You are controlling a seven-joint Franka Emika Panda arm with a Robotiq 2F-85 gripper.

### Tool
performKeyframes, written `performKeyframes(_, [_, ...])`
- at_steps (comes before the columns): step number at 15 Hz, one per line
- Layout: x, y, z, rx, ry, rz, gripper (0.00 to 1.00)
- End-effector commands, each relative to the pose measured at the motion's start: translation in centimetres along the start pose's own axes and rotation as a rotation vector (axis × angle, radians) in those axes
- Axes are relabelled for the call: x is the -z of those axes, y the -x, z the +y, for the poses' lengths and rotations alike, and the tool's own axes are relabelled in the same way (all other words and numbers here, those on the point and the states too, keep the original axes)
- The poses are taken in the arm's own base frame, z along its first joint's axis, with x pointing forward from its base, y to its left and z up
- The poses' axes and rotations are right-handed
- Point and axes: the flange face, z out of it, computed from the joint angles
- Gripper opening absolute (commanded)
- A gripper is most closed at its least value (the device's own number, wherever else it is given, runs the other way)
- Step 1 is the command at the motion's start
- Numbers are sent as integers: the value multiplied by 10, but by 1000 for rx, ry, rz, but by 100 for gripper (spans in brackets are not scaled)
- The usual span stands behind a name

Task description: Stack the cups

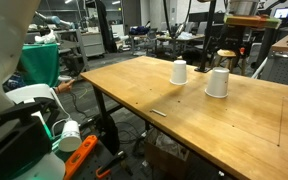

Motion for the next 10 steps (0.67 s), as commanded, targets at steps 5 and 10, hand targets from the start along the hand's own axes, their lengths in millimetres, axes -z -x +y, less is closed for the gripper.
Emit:
performKeyframes(5, [-16, -12, 9, 3, 4, 21, 100])
performKeyframes(10, [-26, -13, 10, 1, -7, 15, 73])
